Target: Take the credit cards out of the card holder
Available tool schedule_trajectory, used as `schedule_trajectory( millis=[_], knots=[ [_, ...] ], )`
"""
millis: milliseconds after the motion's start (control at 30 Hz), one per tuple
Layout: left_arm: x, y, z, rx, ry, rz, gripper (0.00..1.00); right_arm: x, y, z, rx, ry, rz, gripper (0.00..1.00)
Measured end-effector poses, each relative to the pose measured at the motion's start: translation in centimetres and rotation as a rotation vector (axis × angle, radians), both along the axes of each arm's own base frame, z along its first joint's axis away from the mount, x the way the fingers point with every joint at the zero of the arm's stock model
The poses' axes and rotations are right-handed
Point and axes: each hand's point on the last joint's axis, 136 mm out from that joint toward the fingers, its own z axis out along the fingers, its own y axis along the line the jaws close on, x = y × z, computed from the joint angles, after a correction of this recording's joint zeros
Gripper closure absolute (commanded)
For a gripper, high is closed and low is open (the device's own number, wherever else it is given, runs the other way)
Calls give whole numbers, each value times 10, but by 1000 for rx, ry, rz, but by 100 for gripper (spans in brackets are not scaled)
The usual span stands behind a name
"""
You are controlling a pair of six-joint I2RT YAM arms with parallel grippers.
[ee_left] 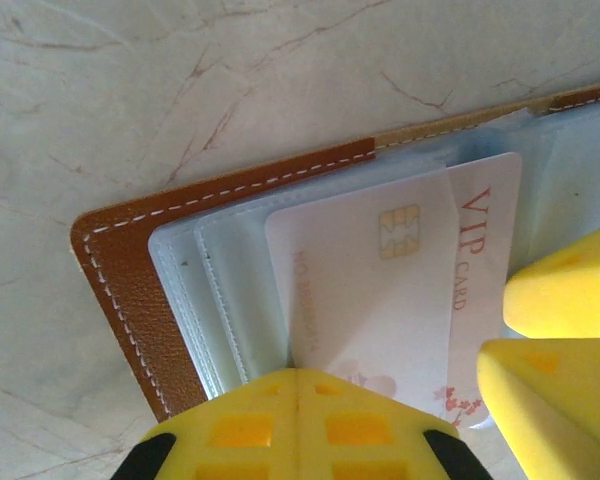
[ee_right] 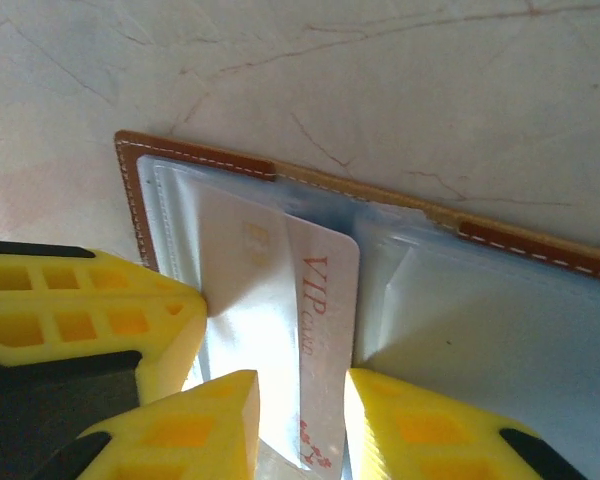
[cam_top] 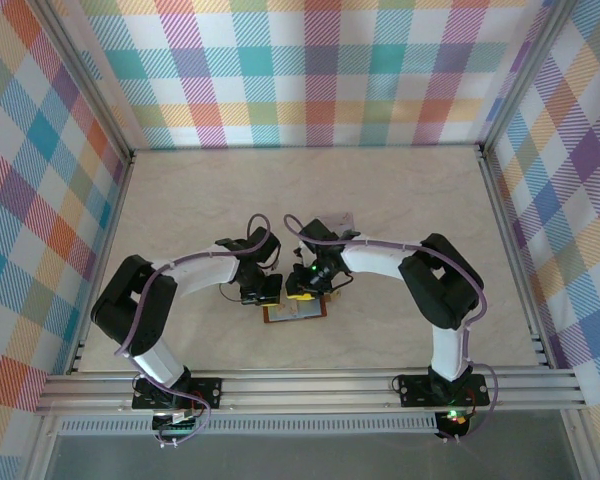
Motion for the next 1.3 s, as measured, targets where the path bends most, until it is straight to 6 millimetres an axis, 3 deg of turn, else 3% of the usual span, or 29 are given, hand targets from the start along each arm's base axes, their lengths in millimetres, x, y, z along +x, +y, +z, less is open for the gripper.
schedule_trajectory(
  millis=[500,933,1300],
  knots=[
    [1,-2,-2,12,0,-24,94,-1,-3,-6,45,23,-7,74],
    [1,-4,-2,21,0,-31,94,-2,-2,-8,112,53,-28,88],
    [1,-3,-2,29,-2,-32,94,0,-3,-2,131,51,-36,93]
  ],
)
